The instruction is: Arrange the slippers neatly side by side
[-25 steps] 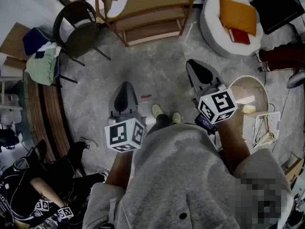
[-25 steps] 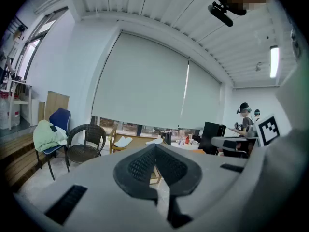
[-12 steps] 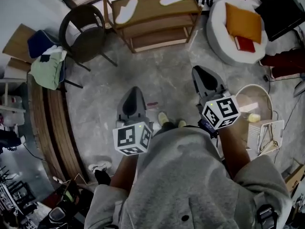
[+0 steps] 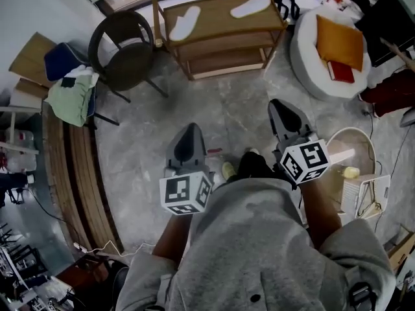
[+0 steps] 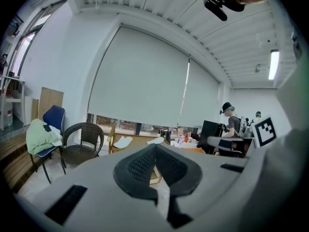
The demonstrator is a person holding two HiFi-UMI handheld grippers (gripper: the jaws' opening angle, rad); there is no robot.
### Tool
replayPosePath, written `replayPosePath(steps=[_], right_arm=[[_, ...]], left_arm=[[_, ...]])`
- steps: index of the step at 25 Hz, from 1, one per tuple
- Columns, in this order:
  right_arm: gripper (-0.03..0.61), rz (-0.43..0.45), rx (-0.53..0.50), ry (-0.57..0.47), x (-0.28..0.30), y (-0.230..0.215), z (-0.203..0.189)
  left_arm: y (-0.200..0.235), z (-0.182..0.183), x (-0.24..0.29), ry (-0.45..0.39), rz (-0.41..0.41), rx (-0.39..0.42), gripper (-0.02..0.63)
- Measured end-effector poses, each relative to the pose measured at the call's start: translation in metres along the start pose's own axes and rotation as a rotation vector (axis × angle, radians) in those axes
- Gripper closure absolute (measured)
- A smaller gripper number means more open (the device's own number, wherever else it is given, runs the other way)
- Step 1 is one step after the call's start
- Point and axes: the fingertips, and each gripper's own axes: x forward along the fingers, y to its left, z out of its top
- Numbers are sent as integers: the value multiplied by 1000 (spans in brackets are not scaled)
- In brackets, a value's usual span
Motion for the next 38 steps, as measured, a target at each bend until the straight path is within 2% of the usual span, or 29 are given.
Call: replayPosePath(steps=[5,12,15,20,25,31,38], right_arm=[[540,-19,2,-6,31,-11,5],[540,-46,37,-5,72,-60,7],[540,-50,34,1,112,-91,9],[540,-52,-49,61,189,-163,15],[540,-42,-20,90,241,-233,36],[540,-30,6,116,296,-276,49],[540,19,12,135,348,-301,63]], left_arm=[[16,6,29,12,-16,7,600],[21,20,89,17,-10,36,600],[28,27,135,21,-10,35,600],[36,50,239,23,-23,44,600],[31,83,324,28,-20,44,600],[36,101,388,52,17,28,600],[45,117,431,70,66,19,600]])
